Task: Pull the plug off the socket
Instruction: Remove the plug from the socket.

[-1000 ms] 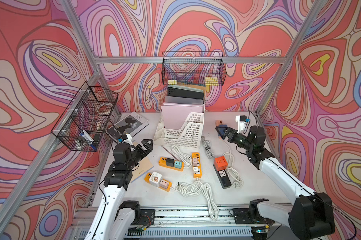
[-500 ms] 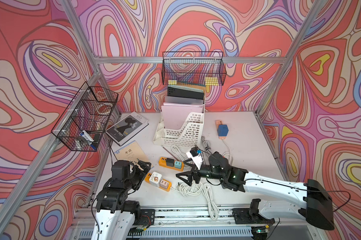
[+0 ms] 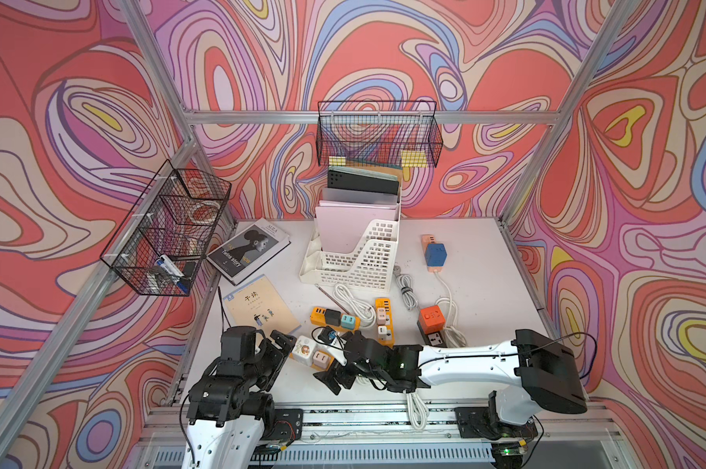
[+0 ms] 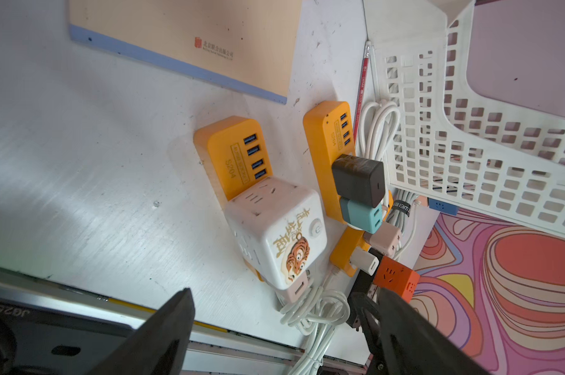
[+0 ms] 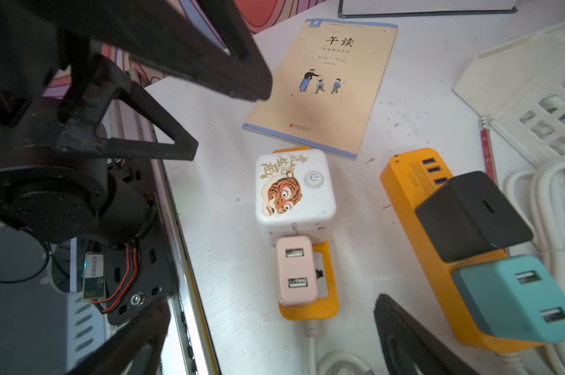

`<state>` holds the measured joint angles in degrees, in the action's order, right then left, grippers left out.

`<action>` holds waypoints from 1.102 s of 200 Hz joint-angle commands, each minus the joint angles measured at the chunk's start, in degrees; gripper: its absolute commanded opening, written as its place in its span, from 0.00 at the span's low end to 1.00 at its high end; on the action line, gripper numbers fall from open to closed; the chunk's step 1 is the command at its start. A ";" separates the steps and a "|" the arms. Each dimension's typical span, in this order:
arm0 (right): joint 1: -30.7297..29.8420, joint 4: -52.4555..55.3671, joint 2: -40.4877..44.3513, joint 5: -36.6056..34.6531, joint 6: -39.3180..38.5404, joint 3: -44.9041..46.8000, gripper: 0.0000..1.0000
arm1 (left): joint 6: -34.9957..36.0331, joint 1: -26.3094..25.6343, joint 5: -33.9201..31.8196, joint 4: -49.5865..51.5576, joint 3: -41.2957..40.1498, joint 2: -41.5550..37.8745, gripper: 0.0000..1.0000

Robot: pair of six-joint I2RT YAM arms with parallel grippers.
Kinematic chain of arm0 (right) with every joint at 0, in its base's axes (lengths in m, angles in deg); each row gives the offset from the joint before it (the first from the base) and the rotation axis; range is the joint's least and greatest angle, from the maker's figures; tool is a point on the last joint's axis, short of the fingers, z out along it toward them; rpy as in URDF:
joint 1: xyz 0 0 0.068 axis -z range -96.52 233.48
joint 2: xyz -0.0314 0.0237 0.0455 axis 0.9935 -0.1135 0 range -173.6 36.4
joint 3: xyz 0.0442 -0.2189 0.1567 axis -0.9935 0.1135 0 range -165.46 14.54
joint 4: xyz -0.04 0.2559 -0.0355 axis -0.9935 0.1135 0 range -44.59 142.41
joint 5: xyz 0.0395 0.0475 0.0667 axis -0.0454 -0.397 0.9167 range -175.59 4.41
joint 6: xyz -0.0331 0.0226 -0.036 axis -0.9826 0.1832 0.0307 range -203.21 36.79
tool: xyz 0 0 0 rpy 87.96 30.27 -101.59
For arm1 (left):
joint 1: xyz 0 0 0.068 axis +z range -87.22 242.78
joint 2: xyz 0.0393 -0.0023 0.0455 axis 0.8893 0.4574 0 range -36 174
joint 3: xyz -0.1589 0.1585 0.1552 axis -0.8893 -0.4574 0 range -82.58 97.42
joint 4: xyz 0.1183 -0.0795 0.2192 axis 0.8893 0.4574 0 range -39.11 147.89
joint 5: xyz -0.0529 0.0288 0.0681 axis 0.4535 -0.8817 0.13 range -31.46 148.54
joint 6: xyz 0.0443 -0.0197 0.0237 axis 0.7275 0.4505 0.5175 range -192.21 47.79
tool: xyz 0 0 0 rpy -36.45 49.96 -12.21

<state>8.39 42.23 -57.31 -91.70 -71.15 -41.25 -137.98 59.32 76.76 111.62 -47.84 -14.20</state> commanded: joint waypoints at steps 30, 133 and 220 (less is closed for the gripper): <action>0.33 3.73 -5.41 -3.17 -2.10 -4.23 0.95 | -2.15 -0.31 0.47 -2.99 -2.06 1.33 0.93; 4.08 4.70 -13.05 9.20 -6.29 -8.46 0.60 | -3.48 -0.36 4.01 -8.75 -4.24 7.11 0.80; 4.34 2.30 -14.57 9.60 -7.83 -9.17 0.35 | -7.06 -0.57 8.93 -11.86 -12.15 6.23 0.64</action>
<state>12.55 46.06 -71.02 -83.13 -78.21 -49.60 -143.78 59.32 84.03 100.76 -58.04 -7.80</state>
